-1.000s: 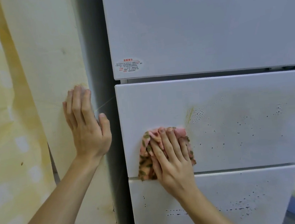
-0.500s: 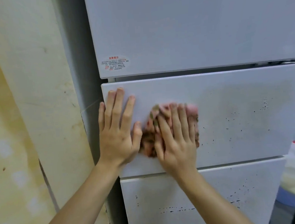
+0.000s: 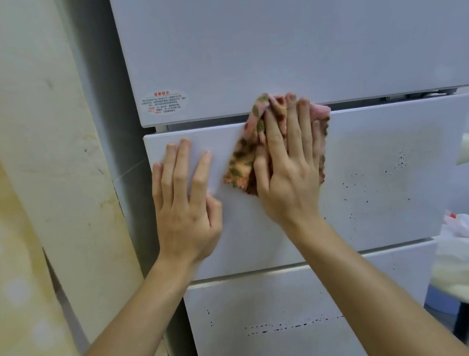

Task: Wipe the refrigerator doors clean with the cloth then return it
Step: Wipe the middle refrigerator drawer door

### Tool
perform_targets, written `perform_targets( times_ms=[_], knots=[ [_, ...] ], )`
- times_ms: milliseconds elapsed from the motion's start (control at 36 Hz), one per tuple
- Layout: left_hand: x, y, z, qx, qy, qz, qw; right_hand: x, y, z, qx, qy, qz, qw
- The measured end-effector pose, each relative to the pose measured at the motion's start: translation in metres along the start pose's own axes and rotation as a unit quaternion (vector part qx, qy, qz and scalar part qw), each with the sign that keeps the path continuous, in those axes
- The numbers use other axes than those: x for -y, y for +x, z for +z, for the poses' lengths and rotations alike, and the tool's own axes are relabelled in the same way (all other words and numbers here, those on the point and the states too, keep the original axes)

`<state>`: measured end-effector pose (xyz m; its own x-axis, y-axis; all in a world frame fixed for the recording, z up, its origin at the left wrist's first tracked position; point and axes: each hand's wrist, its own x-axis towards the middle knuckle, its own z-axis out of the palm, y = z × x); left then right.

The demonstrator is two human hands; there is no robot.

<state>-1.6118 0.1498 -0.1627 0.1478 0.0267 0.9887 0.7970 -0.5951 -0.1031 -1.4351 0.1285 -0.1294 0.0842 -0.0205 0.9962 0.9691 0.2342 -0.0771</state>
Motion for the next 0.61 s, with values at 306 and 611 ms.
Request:
perform_targets(
  times_ms=[306, 611],
  knots=[
    [0.001, -0.004, 0.006, -0.001, 0.009, 0.003, 1.0, -0.025, -0.174, -0.025, 0.134, -0.021, -0.081, 0.988],
    [-0.031, -0.002, 0.016, 0.013, -0.001, 0.023, 1.0, -0.033, -0.056, -0.019, 0.049, -0.014, -0.049, 0.998]
  ],
)
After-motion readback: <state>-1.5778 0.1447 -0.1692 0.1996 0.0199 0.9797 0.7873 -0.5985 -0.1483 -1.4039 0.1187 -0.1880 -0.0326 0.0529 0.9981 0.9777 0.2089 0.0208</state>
